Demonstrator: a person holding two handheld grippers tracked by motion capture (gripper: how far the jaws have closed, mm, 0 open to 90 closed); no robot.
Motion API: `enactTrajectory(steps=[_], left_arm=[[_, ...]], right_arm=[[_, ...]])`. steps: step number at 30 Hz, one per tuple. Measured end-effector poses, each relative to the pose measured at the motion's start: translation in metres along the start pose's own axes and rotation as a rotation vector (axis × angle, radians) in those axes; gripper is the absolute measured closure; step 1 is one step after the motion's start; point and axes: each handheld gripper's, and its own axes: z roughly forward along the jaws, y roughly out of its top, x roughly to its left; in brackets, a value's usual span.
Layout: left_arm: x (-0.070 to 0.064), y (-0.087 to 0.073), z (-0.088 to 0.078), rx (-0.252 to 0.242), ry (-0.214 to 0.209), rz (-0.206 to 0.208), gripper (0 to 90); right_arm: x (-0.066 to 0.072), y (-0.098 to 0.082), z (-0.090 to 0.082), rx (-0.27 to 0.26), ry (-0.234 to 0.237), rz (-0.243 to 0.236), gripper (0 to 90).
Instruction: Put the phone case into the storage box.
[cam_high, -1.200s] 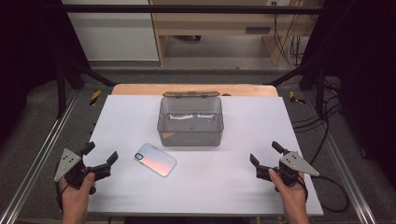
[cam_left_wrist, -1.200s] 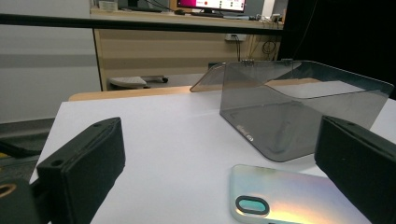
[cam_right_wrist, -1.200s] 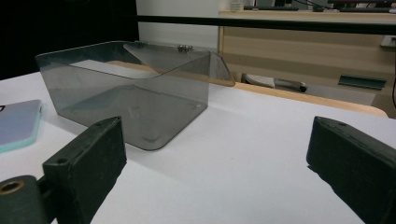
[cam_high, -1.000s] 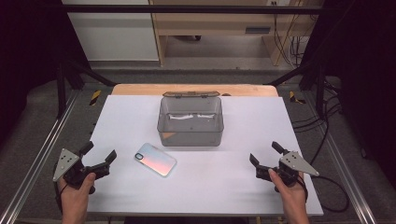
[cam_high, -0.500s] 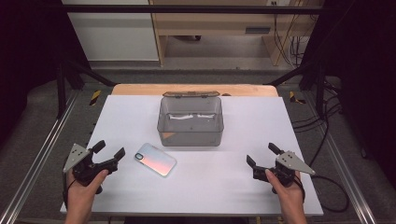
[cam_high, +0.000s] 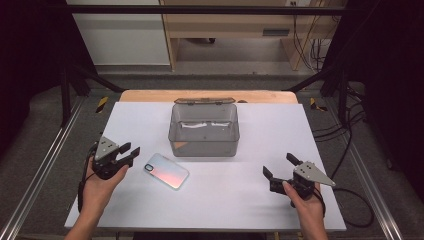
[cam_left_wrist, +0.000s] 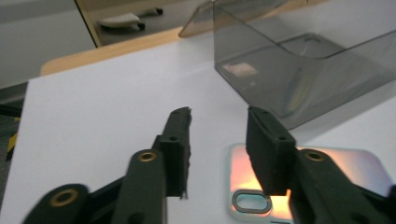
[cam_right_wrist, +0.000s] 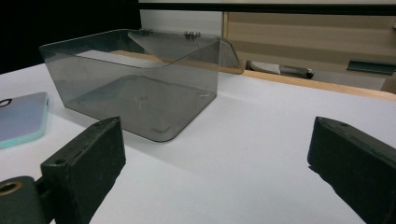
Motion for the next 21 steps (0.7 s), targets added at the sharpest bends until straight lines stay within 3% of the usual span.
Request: enactTrajectory(steps=[1,2,4,6,7,9,10,12,14,21], left_arm=[[0.002,0.001,0.004,0.016,-0.007,-0.004,63.7],[0.004,0.002,0.007,0.024,-0.017,-0.020,71.0],[0.007,0.005,0.015,0.040,-0.023,-0.029,76.1],[0.008,0.005,0.023,0.070,-0.026,-0.016,78.6],[0.009,0.005,0.027,0.086,-0.028,-0.012,83.9],[0.010,0.002,0.036,0.148,-0.028,0.012,87.7],[0.010,0.002,0.036,0.148,-0.028,0.012,89.0],[0.008,-0.003,0.045,0.205,-0.023,0.053,89.8],[0.007,-0.005,0.051,0.231,-0.019,0.071,89.9],[0.007,-0.011,0.065,0.286,-0.036,0.072,89.9]], right_arm=[[0.001,0.000,0.000,0.001,0.000,-0.002,4.5],[0.001,0.000,0.001,-0.001,-0.001,-0.003,4.5],[0.001,0.000,0.002,0.001,-0.003,0.001,4.6],[0.000,0.000,0.003,0.001,-0.005,0.002,4.6],[-0.001,0.000,0.002,0.005,-0.007,0.000,4.6],[-0.001,0.000,0.001,0.003,-0.008,0.003,4.7],[-0.001,0.000,0.001,0.002,-0.008,0.005,4.8],[0.000,0.000,0.001,-0.002,-0.005,0.007,4.8],[0.001,0.001,0.002,-0.002,-0.002,0.002,4.9],[0.002,0.000,0.002,0.006,0.003,-0.006,5.0]])
